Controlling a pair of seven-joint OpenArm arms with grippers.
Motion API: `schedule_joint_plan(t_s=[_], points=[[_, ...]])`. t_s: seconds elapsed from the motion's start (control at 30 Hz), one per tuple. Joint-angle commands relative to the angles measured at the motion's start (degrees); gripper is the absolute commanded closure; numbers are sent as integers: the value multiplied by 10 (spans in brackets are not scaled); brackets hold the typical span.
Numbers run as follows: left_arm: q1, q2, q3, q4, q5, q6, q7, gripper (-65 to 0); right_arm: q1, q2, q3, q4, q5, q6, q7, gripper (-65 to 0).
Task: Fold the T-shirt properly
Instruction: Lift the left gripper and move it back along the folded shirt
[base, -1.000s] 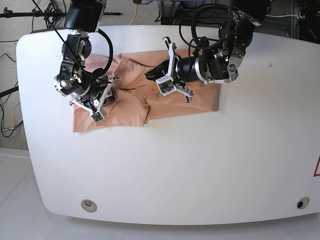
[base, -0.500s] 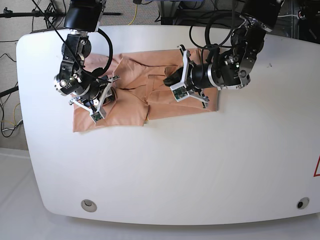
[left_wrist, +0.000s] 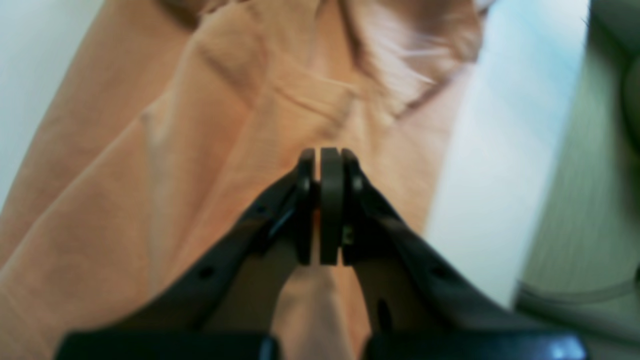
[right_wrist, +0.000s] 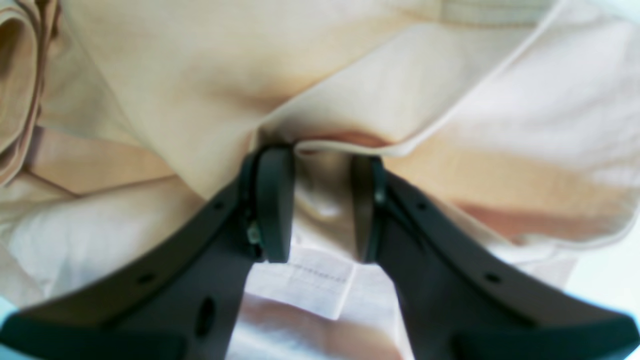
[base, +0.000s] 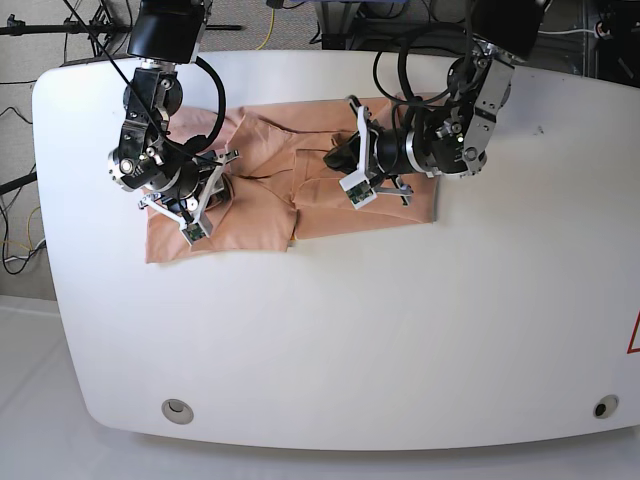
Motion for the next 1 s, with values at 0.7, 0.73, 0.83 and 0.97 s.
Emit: schedule_joint_plan(t_s=[0.7,0.73,0.83,0.97], points=[[-59,-67,-64,47,-15,14,34,-4,0,4,-2,23,-2,1,-12,-190],[-60,-67,-57,50,-16,15,37,-4,0,4,-2,23,-2,1,-12,-190],[-65,-67,-47,54,-16,16,44,-5,0,4,-2,22,-2,1,-12,-191],[-66,-59,-57,48,-17,15,29,-5,-1,4,-2,27,-2,1,-11,-194]])
